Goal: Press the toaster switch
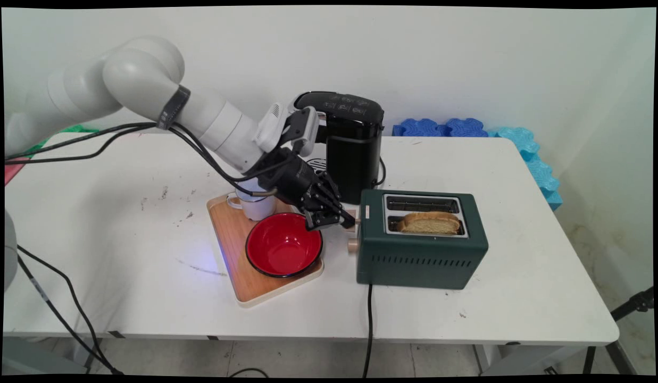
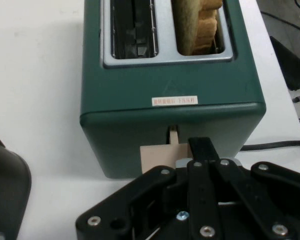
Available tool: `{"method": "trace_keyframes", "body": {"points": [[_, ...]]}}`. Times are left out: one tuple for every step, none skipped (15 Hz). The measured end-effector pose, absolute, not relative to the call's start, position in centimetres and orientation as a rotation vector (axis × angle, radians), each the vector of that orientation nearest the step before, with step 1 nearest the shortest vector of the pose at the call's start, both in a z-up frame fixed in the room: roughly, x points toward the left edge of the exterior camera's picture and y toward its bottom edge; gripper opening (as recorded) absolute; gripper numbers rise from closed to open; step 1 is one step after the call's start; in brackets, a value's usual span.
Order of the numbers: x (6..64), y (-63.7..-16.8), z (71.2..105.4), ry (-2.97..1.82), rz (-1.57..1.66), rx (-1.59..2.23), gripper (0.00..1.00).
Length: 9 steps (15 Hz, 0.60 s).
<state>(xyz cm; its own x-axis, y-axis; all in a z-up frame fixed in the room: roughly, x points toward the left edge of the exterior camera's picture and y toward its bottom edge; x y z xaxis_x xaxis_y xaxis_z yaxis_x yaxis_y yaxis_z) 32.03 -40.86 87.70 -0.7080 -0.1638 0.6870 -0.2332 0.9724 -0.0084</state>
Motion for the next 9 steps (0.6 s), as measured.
{"method": "trace_keyframes", "body": {"points": [[32.0, -40.9, 87.4, -2.373, 0.120, 0.276, 0.00], [31.9, -40.9, 87.2, -2.374, 0.118, 0.276, 0.00], [31.9, -40.8, 87.0, -2.376, 0.117, 0.275, 0.00], [31.9, -40.8, 86.7, -2.377, 0.117, 0.275, 0.00], [31.9, -40.8, 86.5, -2.379, 0.118, 0.275, 0.00], [31.9, -40.8, 86.2, -2.380, 0.121, 0.275, 0.00], [31.9, -40.8, 85.9, -2.381, 0.124, 0.275, 0.00], [31.9, -40.8, 85.8, -2.382, 0.127, 0.276, 0.00], [31.9, -40.9, 85.5, -2.383, 0.129, 0.277, 0.00]]}}
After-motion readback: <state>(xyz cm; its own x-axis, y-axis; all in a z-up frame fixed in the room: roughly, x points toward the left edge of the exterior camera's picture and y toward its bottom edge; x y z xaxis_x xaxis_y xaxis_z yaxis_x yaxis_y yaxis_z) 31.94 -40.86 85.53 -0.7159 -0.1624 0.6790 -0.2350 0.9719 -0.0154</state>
